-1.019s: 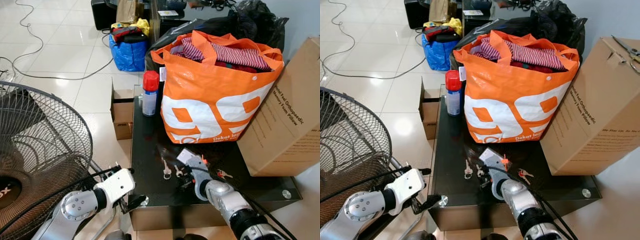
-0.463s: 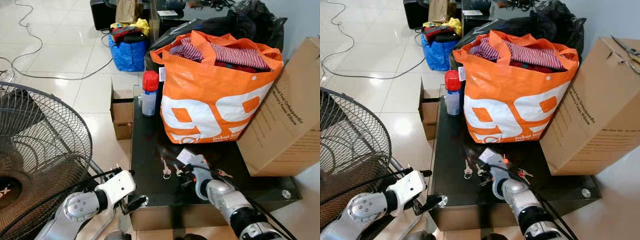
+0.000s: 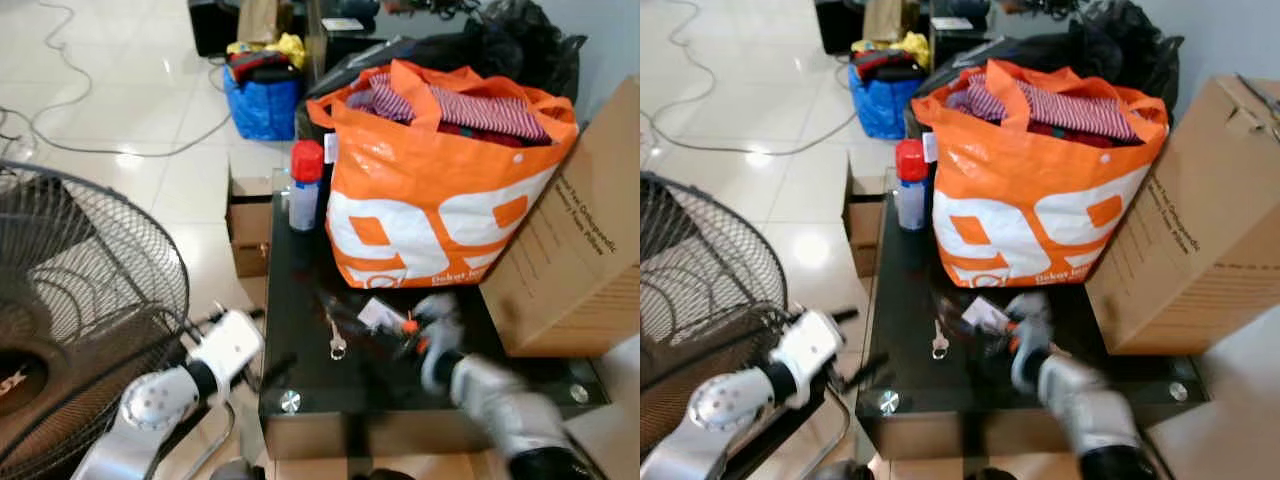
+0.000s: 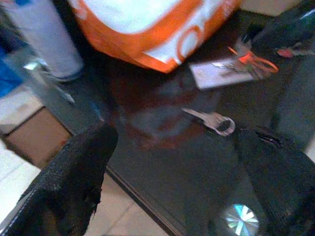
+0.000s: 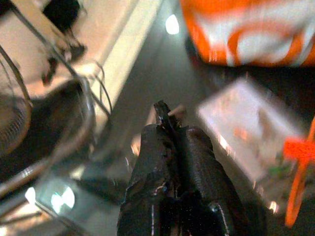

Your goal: Hang keys on a hook

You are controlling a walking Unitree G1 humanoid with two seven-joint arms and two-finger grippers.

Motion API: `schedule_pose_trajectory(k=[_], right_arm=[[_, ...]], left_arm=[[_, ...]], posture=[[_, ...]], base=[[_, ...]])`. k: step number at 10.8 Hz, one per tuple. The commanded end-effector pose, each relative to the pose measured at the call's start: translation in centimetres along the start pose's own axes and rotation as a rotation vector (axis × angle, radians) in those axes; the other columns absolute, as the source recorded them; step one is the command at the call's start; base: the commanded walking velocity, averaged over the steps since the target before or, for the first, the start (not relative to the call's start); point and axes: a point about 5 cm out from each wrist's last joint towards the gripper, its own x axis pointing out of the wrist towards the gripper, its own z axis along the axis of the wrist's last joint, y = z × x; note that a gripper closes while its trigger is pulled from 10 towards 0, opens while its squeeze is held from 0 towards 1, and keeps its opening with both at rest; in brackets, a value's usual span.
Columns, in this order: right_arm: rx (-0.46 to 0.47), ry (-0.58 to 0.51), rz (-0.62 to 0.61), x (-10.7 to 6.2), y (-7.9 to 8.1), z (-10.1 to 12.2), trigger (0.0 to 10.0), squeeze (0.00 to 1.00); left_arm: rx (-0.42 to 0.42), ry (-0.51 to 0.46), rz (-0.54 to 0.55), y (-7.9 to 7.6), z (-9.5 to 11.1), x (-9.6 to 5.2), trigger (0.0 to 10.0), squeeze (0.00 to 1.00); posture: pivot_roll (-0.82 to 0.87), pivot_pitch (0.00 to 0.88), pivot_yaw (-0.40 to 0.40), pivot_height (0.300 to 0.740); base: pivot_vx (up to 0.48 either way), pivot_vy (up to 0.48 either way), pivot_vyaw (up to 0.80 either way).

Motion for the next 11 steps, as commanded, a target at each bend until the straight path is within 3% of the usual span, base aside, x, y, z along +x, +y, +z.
schedule_pose_trajectory(k=[1,4,5,6,7,8,10,11], right_arm=[[0.041,-0.078,-0.004,-1.3,0.1,1.7,0.0,0.00],[0.100,-0.286,-0.082,-3.9,2.0,5.8,0.0,0.00],[0.056,-0.406,-0.075,-4.9,3.1,7.8,0.0,0.00],[0.035,-0.434,-0.063,-5.4,3.5,8.3,0.3,0.00],[0.104,-0.441,0.042,-5.8,4.5,8.4,1.4,0.00],[0.191,-0.457,0.171,-6.1,5.7,8.6,0.0,0.00],[0.332,-0.528,0.239,-6.3,5.8,9.5,0.0,0.00],[0.344,-0.529,0.234,-6.3,5.7,9.6,0.0,0.00]], left_arm=[[-0.019,-0.049,0.061,0.6,0.9,-0.2,10.0,0.00],[-0.075,-0.151,0.183,1.1,3.8,0.2,10.0,0.00],[-0.070,-0.180,0.228,0.9,5.2,0.3,10.0,0.00],[-0.069,-0.189,0.250,0.8,5.6,0.3,10.0,0.00],[-0.103,-0.207,0.283,0.8,6.2,-0.1,10.0,0.00],[-0.111,-0.203,0.285,0.8,6.3,-0.2,10.0,0.00],[-0.112,-0.201,0.278,0.8,6.7,-0.4,10.0,0.00],[-0.110,-0.199,0.278,0.8,6.7,-0.4,10.0,0.00]], posture=[[0.01,0.000,-0.036,0.740],[0.00,0.000,-0.025,0.740],[0.00,0.000,-0.024,0.740],[0.00,0.000,-0.025,0.740],[0.00,0.000,-0.025,0.740],[0.01,0.000,-0.029,0.740],[0.01,0.000,-0.030,0.740],[0.01,0.000,-0.030,0.740]], base=[[0.000,0.000,0.00],[0.000,0.000,0.00],[0.000,0.000,0.00],[0.000,0.000,0.00],[0.000,0.000,0.00],[0.000,0.000,0.00],[0.000,0.000,0.00],[0.000,0.000,0.00]])
